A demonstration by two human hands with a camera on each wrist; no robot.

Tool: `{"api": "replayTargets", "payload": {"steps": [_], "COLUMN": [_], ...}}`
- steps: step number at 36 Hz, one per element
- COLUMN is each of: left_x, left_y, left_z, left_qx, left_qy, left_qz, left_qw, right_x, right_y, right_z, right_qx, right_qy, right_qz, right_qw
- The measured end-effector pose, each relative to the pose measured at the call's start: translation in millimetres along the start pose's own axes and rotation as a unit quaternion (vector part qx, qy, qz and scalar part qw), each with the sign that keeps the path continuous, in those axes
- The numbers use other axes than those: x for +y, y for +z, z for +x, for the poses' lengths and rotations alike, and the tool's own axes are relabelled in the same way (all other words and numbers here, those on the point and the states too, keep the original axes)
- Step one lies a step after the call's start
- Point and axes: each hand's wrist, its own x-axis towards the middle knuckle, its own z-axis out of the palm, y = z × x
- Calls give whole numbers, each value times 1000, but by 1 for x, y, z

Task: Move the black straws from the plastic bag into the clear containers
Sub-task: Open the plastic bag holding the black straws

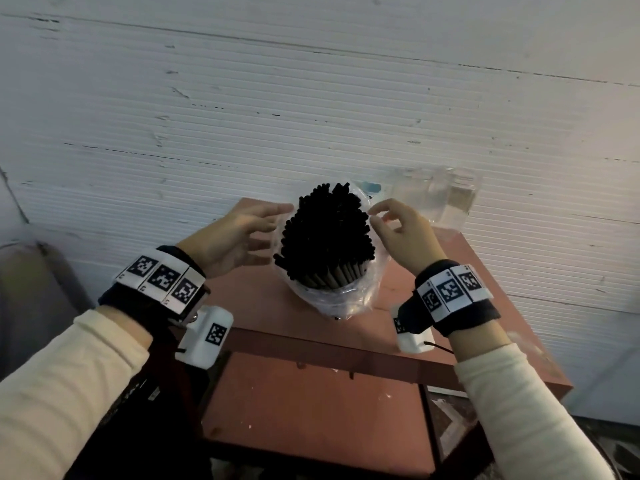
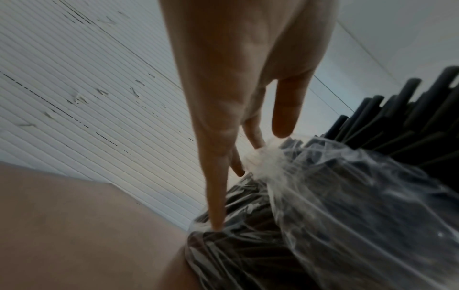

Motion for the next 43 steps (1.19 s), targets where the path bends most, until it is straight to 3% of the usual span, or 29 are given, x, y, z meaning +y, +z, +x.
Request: {"api": "replayTargets", "payload": {"steps": [4,7,11,14,16,19,25,27,30,38,43], "left_x": [-4,-3,8,15,15,11,1,-2,-5,-1,-8], "left_y": [-3,3,13,20,24,25,19,19,17,7,6], "left_z": [-5,-3,6,20,31,37,25,23,24,37,50], "left_qx": [-39,10,70,132,147,93,-84,-99,-78,70,100], "left_qy": [8,56,138,170,151,109,109,112,125,142,118], "left_qz": [-16,-29,-58,-69,-76,-107,-123,-99,-79,-68,-38], "left_qw": [999,998,986,974,975,984,983,984,986,985,987], "right_x": [-6,-11,-18,-15,-11,-3,0,-4,-11,-22,-8], "right_y": [-5,-7,-15,-13,-10,-5,-1,-2,-3,3,17], "right_z": [-4,-3,8,22,32,42,51,56,66,83,84], "right_qx": [-47,-27,22,-8,-21,-7,-5,-13,-33,-64,-106], "right_qy": [24,3,-48,-16,17,46,71,89,102,148,186], "right_qz": [84,148,132,125,113,118,155,190,201,221,189], "right_qw": [995,989,990,992,993,992,985,978,974,962,958]}}
